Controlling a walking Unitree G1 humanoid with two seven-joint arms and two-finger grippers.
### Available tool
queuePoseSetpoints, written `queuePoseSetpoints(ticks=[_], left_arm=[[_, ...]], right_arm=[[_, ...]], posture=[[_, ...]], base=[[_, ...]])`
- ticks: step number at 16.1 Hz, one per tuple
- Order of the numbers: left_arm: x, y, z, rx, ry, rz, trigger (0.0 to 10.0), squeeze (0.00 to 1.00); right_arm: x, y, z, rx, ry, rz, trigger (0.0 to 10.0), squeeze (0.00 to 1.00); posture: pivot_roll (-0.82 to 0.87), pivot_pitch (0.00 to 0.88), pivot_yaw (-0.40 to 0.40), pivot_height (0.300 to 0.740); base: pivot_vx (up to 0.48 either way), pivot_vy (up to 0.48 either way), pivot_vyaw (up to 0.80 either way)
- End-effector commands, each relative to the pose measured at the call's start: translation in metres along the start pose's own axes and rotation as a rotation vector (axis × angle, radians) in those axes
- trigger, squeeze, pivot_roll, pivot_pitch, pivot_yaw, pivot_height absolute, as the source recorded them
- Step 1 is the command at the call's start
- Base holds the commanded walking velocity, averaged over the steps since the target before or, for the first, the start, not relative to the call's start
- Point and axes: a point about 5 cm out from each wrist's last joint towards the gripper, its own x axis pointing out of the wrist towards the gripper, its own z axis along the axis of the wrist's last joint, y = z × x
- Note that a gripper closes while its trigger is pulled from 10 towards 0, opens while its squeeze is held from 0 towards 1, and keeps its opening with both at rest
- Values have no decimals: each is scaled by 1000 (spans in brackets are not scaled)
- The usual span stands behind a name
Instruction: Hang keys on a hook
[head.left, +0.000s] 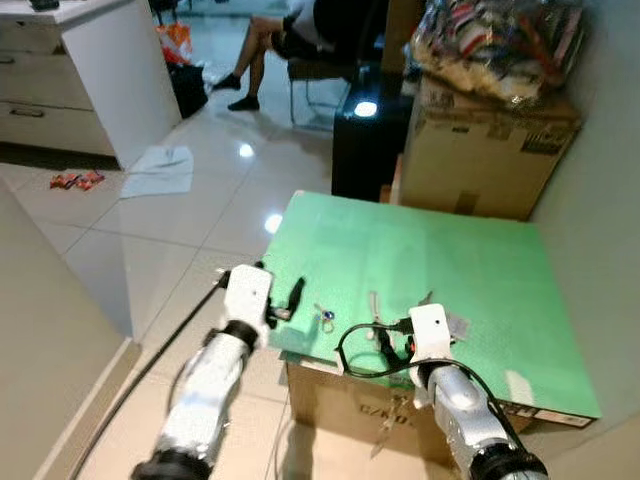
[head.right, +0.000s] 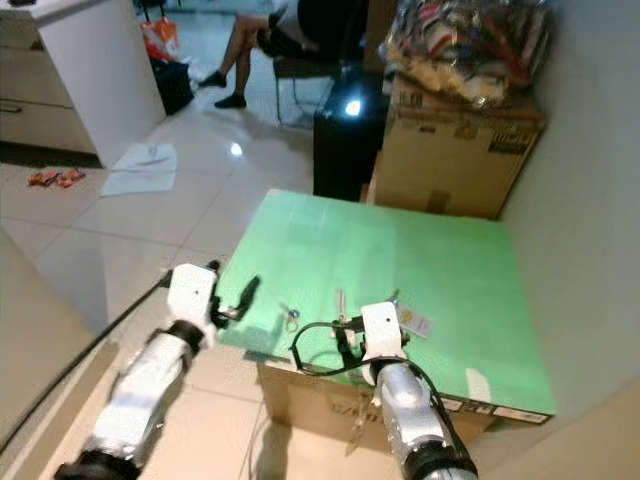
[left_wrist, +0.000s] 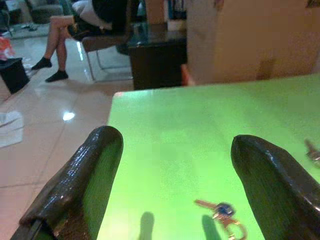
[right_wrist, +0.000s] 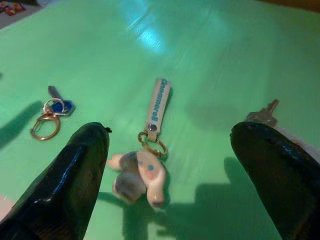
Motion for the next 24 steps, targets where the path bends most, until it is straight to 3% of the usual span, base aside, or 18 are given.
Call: queuePoseSetpoints(ticks=[1,7,10,13,14,15,24], left_arm=[[-3,0,2,15,7,-13,10000,0],[-3,1,7,24,17,-22,10000,0],[-3,-1,8,5,19,-36,10000,0],[-1,-2,8,2,22,-43,10000,0],[0,-2,8,3,25,-46,10000,0],[0,-2,8,3,28,-46,10000,0],[1,-5,6,-3,36,-47,10000,0]], right_arm=[[2,2,2,25,-12,2,10000,0],[7,20,-1,193,32,9,10000,0],[-1,33,-19,152,94,-25,10000,0],[-2,35,-24,155,115,-24,10000,0],[-2,32,-24,134,117,-32,9059,0],[-1,29,-23,130,122,-44,0,0],[2,22,-20,165,131,-44,0,0]], posture=[[-89,132,67,740],[-86,126,73,740],[-94,119,76,740],[-100,126,85,740],[-104,128,87,740],[-106,127,87,740],[-111,130,81,740]], base=[[0,0,0],[0,0,0],[0,0,0],[0,0,0],[0,0,0],[0,0,0],[0,0,0]])
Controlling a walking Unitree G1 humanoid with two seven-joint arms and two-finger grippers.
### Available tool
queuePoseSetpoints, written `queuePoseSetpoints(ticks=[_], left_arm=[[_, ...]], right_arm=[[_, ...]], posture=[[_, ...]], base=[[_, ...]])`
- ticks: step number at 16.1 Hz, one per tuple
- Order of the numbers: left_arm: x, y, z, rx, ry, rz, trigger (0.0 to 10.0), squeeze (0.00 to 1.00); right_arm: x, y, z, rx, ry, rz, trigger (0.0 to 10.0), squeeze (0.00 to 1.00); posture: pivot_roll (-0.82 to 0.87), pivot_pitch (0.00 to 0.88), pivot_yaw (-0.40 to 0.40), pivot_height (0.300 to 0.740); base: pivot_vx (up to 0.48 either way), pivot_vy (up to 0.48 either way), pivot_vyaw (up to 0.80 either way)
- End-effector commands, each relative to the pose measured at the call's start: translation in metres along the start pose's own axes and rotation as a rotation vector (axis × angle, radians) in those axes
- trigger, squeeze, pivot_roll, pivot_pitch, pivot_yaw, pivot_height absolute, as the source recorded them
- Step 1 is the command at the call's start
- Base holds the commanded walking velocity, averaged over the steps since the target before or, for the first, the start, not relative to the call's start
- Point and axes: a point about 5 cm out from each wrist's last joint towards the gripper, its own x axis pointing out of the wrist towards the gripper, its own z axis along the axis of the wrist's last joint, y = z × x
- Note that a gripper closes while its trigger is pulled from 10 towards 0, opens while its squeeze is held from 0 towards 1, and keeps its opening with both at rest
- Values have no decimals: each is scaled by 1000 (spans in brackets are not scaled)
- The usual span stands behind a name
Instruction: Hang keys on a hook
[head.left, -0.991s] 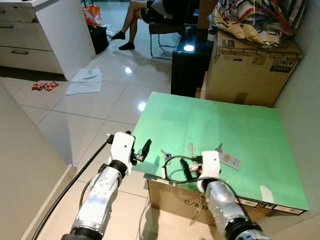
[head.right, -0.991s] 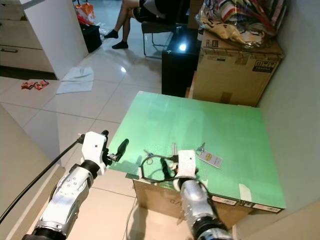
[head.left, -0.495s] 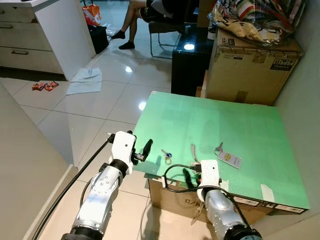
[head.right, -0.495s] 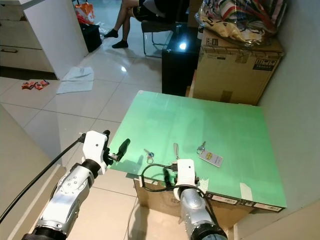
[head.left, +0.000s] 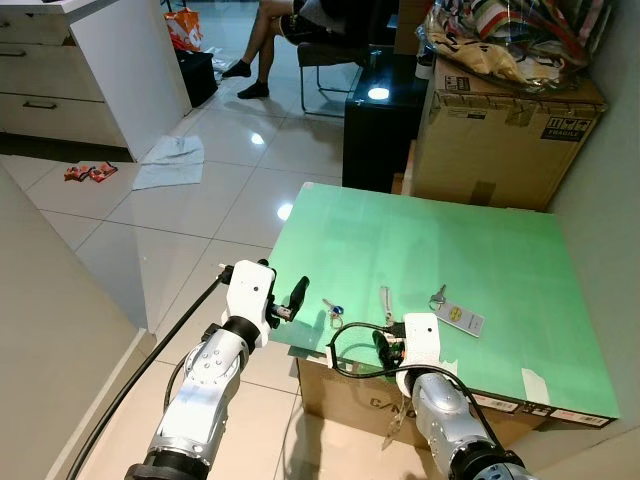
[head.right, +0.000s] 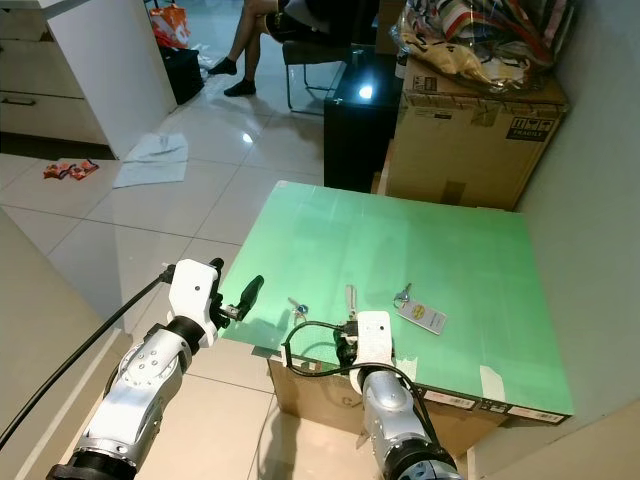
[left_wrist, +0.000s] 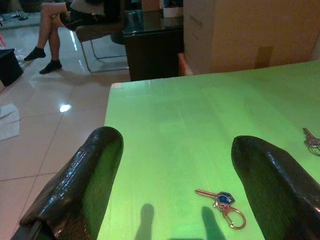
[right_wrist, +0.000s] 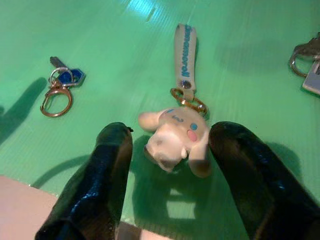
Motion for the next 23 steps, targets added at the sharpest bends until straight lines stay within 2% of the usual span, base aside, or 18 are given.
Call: queuePoseSetpoints(ticks=[1,7,9,13,16,18,20,23], left_arm=[[0,-1,-4,3,23,-4,10000,0],[2,-4,-5,0,28,-6,10000,0],[4,-4,-4,-1,26,-3,10000,0],[10,-3,-3,-3,18,4,10000,0],[17,-6,-1,-12,7,0,10000,0],[22,-9,0,-17,0,-4,10000,0],[28,-10,3,-28,-16,-3,10000,0],[34,-11,4,-40,-25,3,10000,0]], right_arm=[[0,0,-4,36,36,-5,0,0],[2,-1,-3,71,50,-4,0,0],[4,-6,11,54,-20,-17,0,0],[5,-15,58,5,-258,-15,0,0],[1,-15,82,8,-378,-7,0,0],[-5,-11,104,-43,-482,12,0,0],[-18,-7,142,-158,-638,35,0,0],[-31,-8,174,-234,-752,32,0,0]], posture=[[-111,131,80,740],[-120,125,74,740],[-123,119,70,740],[-141,87,62,740],[-162,57,58,740],[-177,32,54,740],[-185,2,48,740],[-191,0,44,740]], base=[[0,0,0],[0,0,0],[0,0,0],[0,0,0],[0,0,0],[0,0,0],[0,0,0],[0,0,0]])
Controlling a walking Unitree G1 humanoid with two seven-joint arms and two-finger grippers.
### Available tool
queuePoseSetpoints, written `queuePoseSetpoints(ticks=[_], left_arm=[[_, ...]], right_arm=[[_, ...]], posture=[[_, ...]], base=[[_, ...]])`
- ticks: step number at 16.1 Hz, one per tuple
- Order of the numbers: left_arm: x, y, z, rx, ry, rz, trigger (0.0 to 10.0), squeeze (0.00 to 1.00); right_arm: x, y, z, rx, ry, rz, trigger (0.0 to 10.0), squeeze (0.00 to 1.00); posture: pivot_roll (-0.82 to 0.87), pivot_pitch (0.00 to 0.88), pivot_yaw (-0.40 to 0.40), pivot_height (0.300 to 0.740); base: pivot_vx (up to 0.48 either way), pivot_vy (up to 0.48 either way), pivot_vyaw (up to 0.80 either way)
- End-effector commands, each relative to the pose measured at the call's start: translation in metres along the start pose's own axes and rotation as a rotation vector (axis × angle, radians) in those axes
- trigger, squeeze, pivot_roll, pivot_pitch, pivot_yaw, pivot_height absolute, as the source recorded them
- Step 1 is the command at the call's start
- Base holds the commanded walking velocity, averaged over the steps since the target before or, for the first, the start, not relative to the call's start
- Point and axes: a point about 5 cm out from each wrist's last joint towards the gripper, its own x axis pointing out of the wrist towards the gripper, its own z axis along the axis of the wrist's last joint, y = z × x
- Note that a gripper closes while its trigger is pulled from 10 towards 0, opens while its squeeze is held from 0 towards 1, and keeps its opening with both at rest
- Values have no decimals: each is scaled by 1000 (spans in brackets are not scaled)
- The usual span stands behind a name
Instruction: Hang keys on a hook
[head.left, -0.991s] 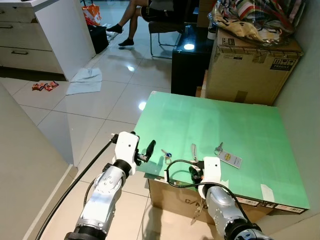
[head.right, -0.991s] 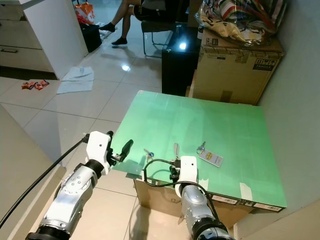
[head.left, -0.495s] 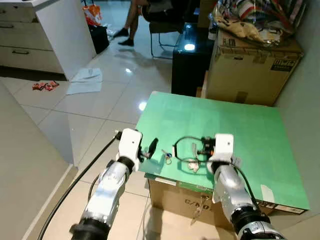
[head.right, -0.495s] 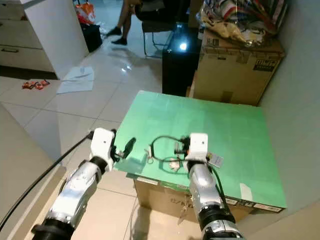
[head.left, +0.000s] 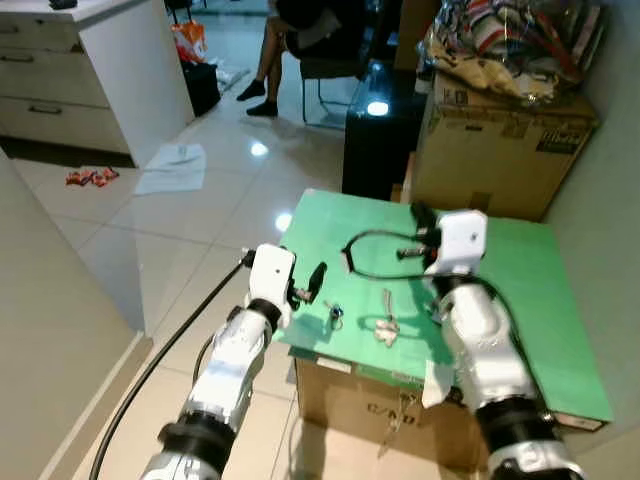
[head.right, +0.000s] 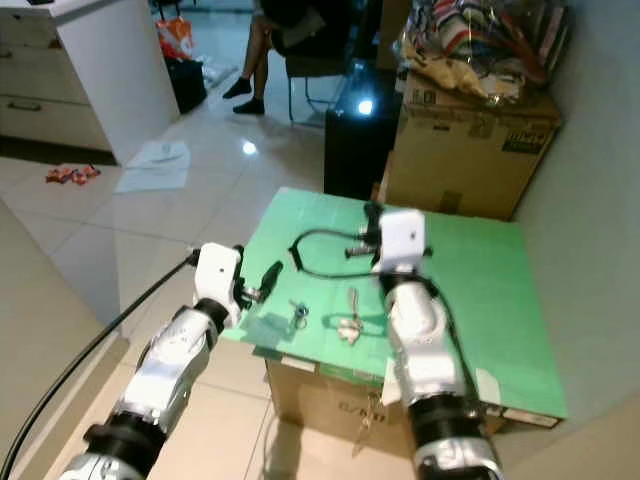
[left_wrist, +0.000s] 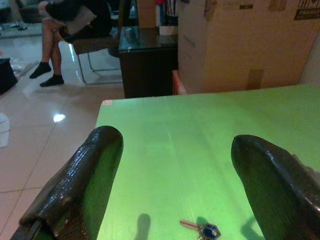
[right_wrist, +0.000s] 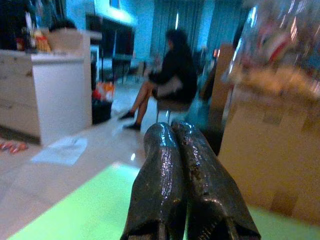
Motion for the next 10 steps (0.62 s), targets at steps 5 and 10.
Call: queuePoseSetpoints(ticks=[5,10], left_arm=[[5,1,-2,-11,-1,6,10000,0],[5,2,-3,1,-2,-6,10000,0]], right_arm=[[9,14,25,-32,-72,58,0,0],[-1,25,-15,105,154,36,10000,0]], posture=[[-197,0,55,740],[-188,0,67,740]], base=[[0,0,0],[0,0,0]])
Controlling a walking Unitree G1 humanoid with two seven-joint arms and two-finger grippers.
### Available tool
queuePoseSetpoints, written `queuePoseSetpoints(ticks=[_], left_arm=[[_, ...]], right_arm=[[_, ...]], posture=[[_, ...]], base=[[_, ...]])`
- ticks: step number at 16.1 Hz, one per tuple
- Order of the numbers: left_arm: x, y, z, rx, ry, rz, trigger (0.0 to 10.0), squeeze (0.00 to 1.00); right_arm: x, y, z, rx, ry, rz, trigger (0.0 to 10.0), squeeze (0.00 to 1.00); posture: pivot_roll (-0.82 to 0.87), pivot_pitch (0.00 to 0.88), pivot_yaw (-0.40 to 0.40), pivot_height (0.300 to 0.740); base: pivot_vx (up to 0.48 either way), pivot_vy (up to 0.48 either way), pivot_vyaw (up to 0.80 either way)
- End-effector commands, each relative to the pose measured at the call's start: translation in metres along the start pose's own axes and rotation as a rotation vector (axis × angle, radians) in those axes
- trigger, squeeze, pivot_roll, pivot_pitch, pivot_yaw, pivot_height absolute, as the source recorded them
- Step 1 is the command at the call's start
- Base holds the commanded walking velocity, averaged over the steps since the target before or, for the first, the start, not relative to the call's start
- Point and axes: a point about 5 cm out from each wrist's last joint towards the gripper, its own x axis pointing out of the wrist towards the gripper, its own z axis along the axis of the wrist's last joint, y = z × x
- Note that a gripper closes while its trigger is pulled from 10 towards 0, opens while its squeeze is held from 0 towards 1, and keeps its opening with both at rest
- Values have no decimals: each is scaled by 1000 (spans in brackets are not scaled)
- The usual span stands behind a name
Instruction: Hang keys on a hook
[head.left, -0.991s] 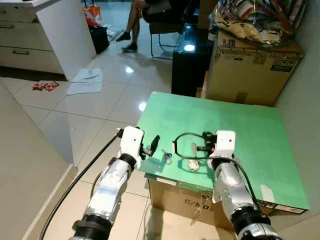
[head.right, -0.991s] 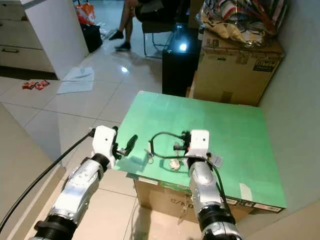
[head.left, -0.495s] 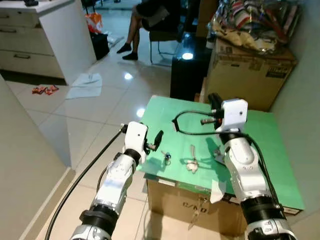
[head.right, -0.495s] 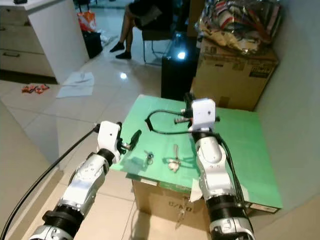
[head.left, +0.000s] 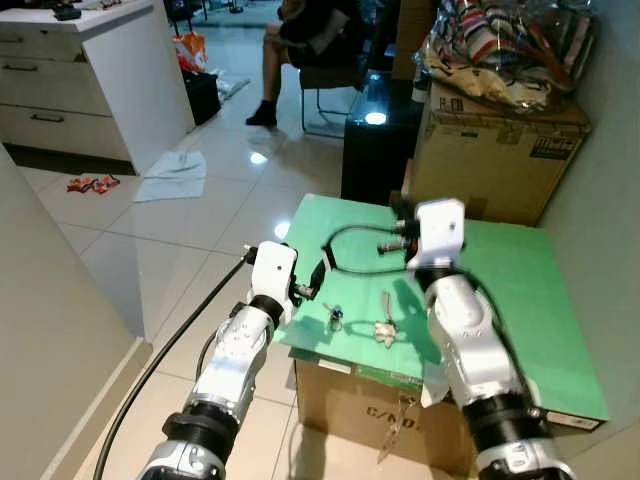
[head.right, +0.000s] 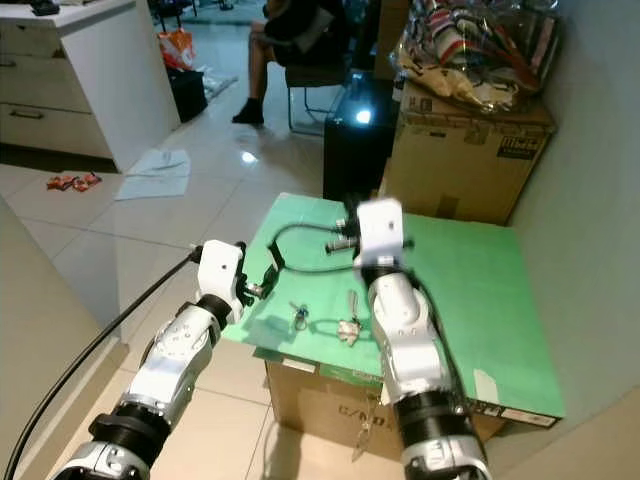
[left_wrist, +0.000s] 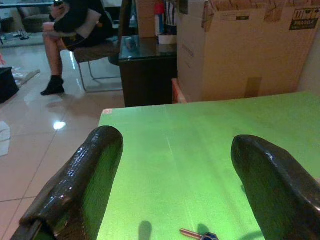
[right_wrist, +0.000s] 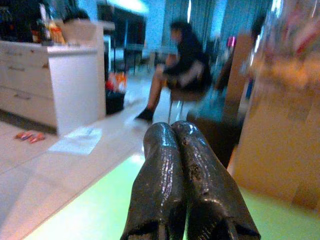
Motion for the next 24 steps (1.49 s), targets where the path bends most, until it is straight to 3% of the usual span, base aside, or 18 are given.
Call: queuePoseSetpoints(ticks=[1,3,5,7,9,11,14,17,19,20,24], left_arm=[[-1,1,-2,1,6,-3,10000,0],[-3,2,-4,3,6,-5,10000,0],[-7,1,-8,-6,32,-50,10000,0],[-16,9,-14,56,89,-137,10000,0],[-19,16,-13,84,107,-164,10000,0],[-31,29,-11,144,155,-267,10000,0],[-48,39,-13,152,182,-269,10000,0],[-62,38,-11,144,199,-290,10000,0],[-70,37,-11,139,217,-305,10000,0],[-72,37,-13,141,225,-307,10000,0],[-77,30,-16,135,262,-312,10000,0]], right_arm=[[-4,-2,-13,64,64,-14,10000,1000],[-16,-19,-61,212,290,-97,10000,1000],[-24,-31,-80,242,389,-151,10000,1000],[-35,-35,-98,282,483,-181,10000,1000],[-38,-33,-103,271,507,-168,10000,1000],[-37,-24,-107,259,525,-129,10000,1000],[-34,-5,-110,237,536,-72,10000,1000],[-35,3,-113,243,551,-89,10000,1000],[-35,1,-114,176,558,-129,10000,1000],[-37,1,-115,135,566,-149,10000,1000],[-42,2,-121,117,606,-171,10000,1000]], posture=[[-185,0,66,740],[-177,0,67,740],[-158,0,66,740],[-138,4,62,740],[-125,14,61,740],[-98,39,64,740],[-51,89,87,740],[-13,125,110,740],[-6,134,115,740],[-6,137,116,740],[-13,148,111,740]], base=[[0,0,0],[0,0,0],[0,0,0],[0,0,0],[0,0,0],[0,0,0],[0,0,0],[0,0,0],[0,0,0],[0,0,0],[0,0,0]])
